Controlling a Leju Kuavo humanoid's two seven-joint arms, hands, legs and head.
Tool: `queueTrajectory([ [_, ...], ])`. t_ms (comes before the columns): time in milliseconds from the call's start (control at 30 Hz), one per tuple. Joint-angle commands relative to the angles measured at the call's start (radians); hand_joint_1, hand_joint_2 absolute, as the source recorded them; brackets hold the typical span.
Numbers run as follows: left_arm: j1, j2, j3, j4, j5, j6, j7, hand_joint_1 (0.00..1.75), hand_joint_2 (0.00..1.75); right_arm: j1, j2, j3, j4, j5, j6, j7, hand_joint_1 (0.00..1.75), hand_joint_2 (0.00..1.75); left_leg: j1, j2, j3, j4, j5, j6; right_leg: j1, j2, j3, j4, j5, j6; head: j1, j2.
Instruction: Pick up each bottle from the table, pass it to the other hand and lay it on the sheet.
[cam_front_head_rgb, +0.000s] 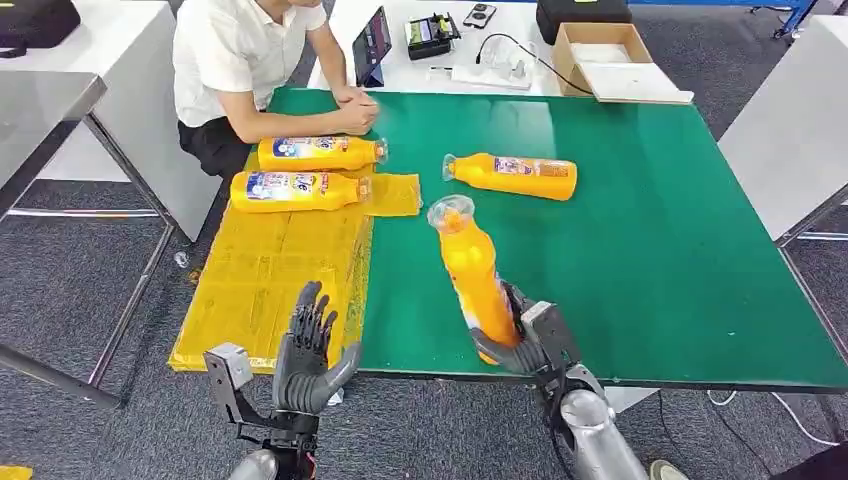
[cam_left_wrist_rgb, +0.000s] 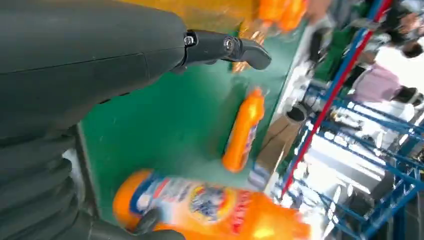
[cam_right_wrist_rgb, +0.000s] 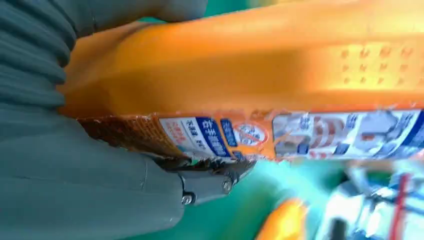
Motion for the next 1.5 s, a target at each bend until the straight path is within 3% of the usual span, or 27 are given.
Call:
queueTrajectory([
  [33, -0.041, 0.035, -0.017, 0.012, -0.029, 0.014, -0.070, 0.00, 1.75, -0.059, 0.049, 0.274, -0.060, -0.025, 0.089, -0.048, 1.75, 1.75, -0.001, 0.003, 0.003, -0.002, -0.001, 0.002, 0.000, 0.000, 0.002, -0.001, -0.001, -0.002, 0.001, 0.000],
  [167, -0.063, 0.008, -0.002, -0.028, -0.086, -0.005, -0.028, 0.00, 1.75, -0.077, 0.053, 0.363, -0.017, -0.030, 0.059, -0.047, 1.75, 1.75, 0.000, 0.004, 0.000, 0.000, -0.001, 0.001, 0.001, 0.001, -0.001, 0.001, -0.001, -0.002, 0.001, 0.000],
  [400, -0.065, 0.014, -0.031, 0.044, -0.082, -0.059, -0.014, 0.00, 1.75, -0.092, 0.042, 0.437, -0.050, -0.028, 0.068, -0.065, 1.75, 1.75, -0.001, 0.000, 0.001, -0.001, -0.001, 0.003, 0.000, -0.004, 0.001, -0.001, -0.001, -0.002, 0.000, 0.000],
  [667, -0.079, 0.011, -0.034, 0.022, -0.104, -0.078, -0.023, 0.00, 1.75, -0.144, 0.024, 0.525, 0.066, 0.034, 0.067, -0.064, 1.75, 1.75, -0.001, -0.001, 0.000, -0.001, -0.001, 0.002, 0.000, -0.005, 0.001, -0.001, -0.001, -0.001, 0.001, 0.000],
  [867, -0.067, 0.024, -0.045, 0.029, -0.027, -0.167, 0.018, 0.00, 1.75, -0.149, 0.020, 0.521, 0.062, 0.039, 0.035, -0.039, 1.75, 1.75, -0.001, -0.002, 0.002, -0.002, -0.001, 0.003, 0.000, -0.007, 0.003, -0.002, -0.002, -0.002, 0.001, 0.000],
  [1200, -0.070, 0.026, -0.045, 0.039, -0.107, -0.113, -0.007, 0.00, 1.75, -0.164, 0.009, 0.525, 0.090, 0.058, 0.001, 0.015, 1.75, 1.75, -0.001, -0.002, 0.001, -0.002, 0.000, 0.002, 0.000, -0.006, 0.002, -0.001, -0.002, -0.002, 0.000, 0.000],
  [1233, -0.073, 0.023, -0.042, 0.047, -0.097, -0.121, 0.002, 0.93, 1.75, -0.171, 0.008, 0.532, 0.094, 0.065, 0.002, 0.016, 1.75, 1.75, -0.001, -0.002, 0.000, -0.001, 0.000, 0.002, 0.000, -0.006, 0.001, -0.001, -0.001, -0.001, 0.001, 0.000],
  [1267, -0.074, 0.018, -0.036, 0.053, -0.075, -0.132, 0.012, 0.93, 1.75, -0.178, 0.008, 0.539, 0.094, 0.073, 0.002, 0.016, 1.75, 1.75, -0.001, -0.002, 0.001, -0.002, 0.000, 0.003, 0.000, -0.006, 0.002, -0.002, -0.001, -0.002, 0.000, 0.000],
  [1300, -0.077, 0.010, -0.024, 0.066, -0.043, -0.151, 0.017, 1.75, 1.75, -0.185, 0.010, 0.548, 0.101, 0.080, 0.002, 0.017, 1.75, 1.75, -0.001, -0.002, 0.000, -0.001, 0.000, 0.002, 0.000, -0.006, 0.000, -0.001, -0.001, -0.001, 0.001, 0.000],
  [1500, -0.078, 0.008, -0.009, 0.103, -0.002, -0.166, 0.039, 1.75, 1.75, -0.195, 0.011, 0.576, 0.115, 0.107, -0.013, 0.026, 1.75, 1.75, -0.001, -0.002, 0.000, -0.002, 0.000, 0.002, 0.000, -0.005, 0.001, -0.001, -0.001, -0.001, 0.000, 0.000],
])
